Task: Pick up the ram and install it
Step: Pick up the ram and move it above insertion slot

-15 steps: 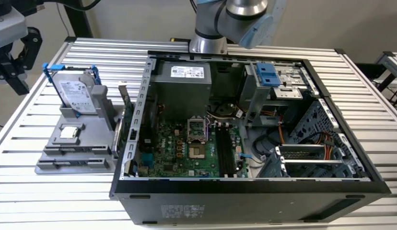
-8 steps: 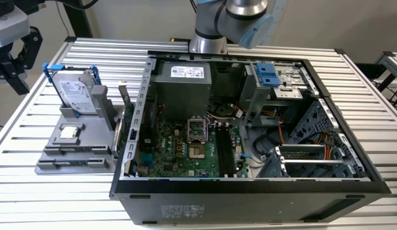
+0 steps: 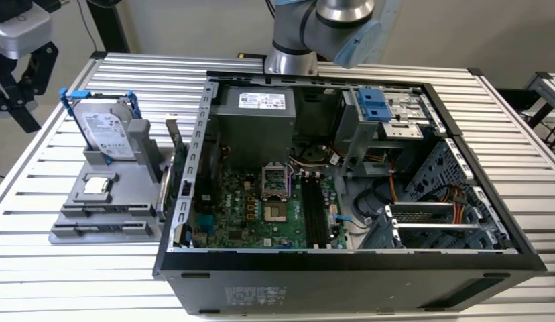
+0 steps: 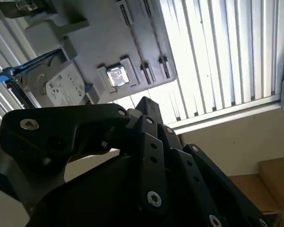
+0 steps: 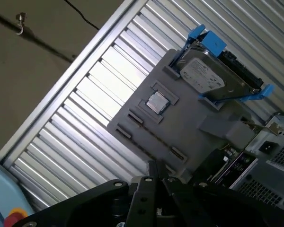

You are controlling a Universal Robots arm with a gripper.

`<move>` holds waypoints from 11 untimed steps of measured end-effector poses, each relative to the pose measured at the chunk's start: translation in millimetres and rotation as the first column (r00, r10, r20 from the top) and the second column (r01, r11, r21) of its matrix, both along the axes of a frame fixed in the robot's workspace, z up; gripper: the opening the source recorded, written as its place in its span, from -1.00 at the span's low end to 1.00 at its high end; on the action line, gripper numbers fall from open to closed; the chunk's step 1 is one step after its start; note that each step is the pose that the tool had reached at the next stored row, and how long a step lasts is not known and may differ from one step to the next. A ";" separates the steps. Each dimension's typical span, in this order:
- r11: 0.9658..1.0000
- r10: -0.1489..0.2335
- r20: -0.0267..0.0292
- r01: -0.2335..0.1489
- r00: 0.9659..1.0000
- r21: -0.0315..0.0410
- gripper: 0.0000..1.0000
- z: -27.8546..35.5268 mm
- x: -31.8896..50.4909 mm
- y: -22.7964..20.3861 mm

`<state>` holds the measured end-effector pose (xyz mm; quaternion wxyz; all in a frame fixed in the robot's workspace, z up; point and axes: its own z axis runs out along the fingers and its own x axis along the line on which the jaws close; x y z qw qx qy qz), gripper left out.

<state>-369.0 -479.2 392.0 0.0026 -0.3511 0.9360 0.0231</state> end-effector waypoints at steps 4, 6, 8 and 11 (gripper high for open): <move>0.997 0.072 0.000 -0.072 0.997 0.000 -1.00 0.0 0.0 0.0; 0.994 0.109 0.000 -0.109 0.994 0.000 -1.00 -0.1 0.0 0.0; 0.990 0.144 0.000 -0.144 0.990 0.000 -1.00 -0.1 0.0 0.0; 0.980 0.197 0.008 -0.197 0.980 -0.002 -1.00 -0.2 0.1 0.0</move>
